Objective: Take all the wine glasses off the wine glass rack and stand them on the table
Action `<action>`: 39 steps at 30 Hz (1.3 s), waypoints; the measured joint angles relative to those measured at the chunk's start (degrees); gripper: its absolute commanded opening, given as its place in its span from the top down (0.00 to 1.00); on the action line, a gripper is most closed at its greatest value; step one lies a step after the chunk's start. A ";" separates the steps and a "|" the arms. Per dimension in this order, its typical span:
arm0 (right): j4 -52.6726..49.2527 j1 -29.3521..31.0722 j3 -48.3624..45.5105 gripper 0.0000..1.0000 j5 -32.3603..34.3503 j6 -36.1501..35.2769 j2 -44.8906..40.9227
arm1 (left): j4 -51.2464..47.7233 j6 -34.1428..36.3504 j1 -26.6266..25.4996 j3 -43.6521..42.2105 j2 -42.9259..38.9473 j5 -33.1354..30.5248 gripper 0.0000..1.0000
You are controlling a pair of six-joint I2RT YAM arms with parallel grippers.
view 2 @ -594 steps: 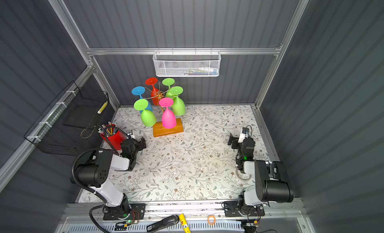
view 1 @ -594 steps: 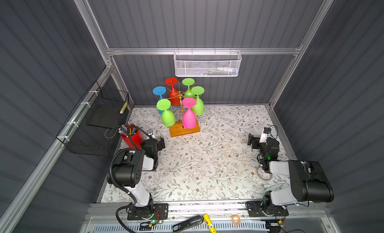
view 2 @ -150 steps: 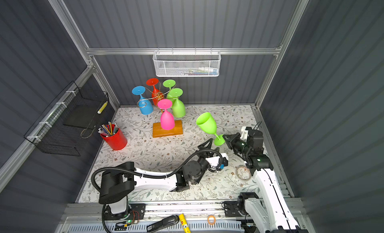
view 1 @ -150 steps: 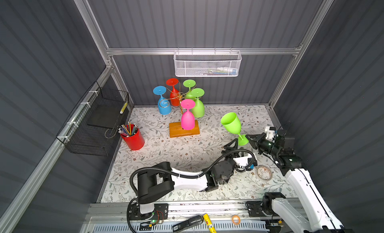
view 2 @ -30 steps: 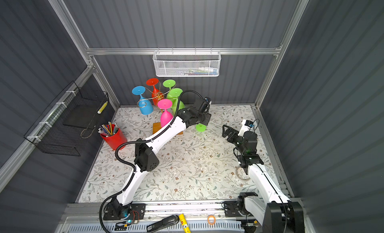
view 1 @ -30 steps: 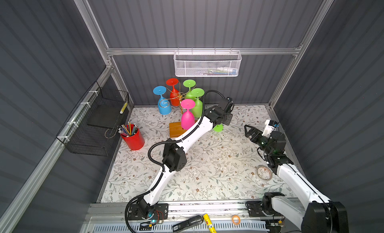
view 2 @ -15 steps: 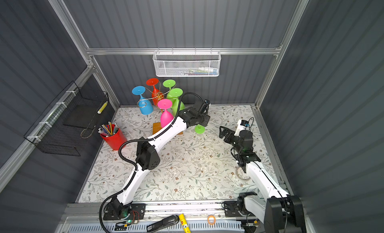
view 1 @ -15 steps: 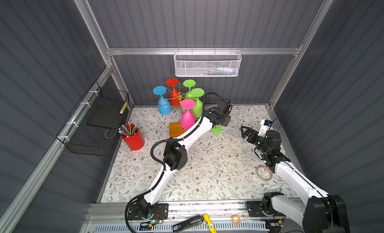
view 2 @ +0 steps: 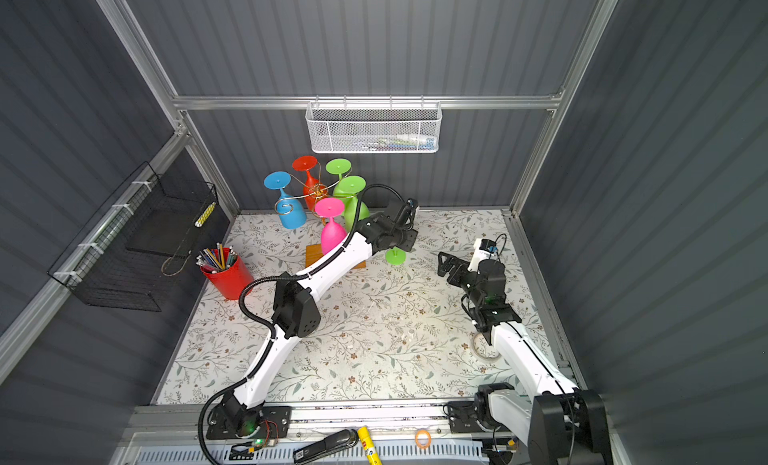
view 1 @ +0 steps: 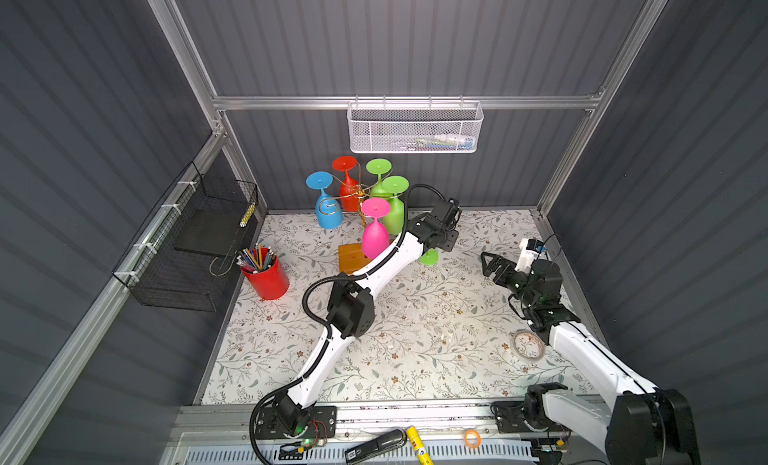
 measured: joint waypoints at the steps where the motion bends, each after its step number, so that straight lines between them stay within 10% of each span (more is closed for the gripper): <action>1: 0.00 0.00 0.00 0.01 0.00 -0.13 0.00 | 0.00 0.02 0.00 0.26 0.09 0.04 0.36; 20: 0.15 1.90 0.07 0.01 -0.79 -3.56 -2.49 | 2.14 0.66 0.11 1.81 -1.99 1.75 0.19; 39: -3.91 10.29 4.74 0.02 2.75 -6.78 -8.46 | 3.58 1.11 0.09 0.83 -24.39 7.06 0.20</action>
